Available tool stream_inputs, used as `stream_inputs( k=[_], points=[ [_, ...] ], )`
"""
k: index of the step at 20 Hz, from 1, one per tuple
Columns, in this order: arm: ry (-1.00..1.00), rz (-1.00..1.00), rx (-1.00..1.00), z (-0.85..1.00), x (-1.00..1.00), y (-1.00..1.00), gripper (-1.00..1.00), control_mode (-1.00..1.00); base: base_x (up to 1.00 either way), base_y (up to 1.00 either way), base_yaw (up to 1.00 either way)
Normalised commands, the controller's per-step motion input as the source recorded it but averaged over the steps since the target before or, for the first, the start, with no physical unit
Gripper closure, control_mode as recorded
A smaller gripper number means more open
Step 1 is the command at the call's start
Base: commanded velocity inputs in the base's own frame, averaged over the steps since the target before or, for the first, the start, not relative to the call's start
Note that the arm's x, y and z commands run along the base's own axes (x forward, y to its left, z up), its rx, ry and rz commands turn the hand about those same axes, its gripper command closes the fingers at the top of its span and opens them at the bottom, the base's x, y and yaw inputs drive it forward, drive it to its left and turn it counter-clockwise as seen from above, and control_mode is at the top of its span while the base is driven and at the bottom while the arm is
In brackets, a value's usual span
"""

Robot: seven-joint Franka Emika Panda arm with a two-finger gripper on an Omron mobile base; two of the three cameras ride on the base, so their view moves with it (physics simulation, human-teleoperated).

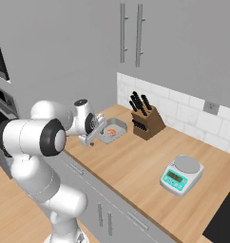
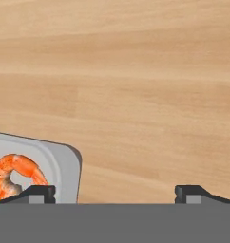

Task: Take the meat container that has the shrimp and place it on the second highest rack of the freezer. Then take the vegetable container that has the corn and lemon and place it on the highest rack of the freezer.

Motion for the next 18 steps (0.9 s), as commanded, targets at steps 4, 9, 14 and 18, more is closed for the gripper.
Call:
stream_inputs(
  k=[4, 9, 14, 18],
  points=[
    [-0.03, -0.04, 0.0, 0.0, 0.34, 0.14, -1.0, -1.0, 0.0, 0.0, 0.0],
    [0.0, -0.02, 0.0, 0.0, 0.54, 0.03, -1.0, -1.0, 0.0, 0.0, 0.0],
    [0.0, -0.17, 0.0, -0.16, 0.08, 0.15, -1.0, -1.0, 0.0, 0.0, 0.0],
    [0.0, -0.25, 0.0, -0.34, 0.0, 0.26, -1.0, -1.0, 0.0, 0.0, 0.0]
  ],
)
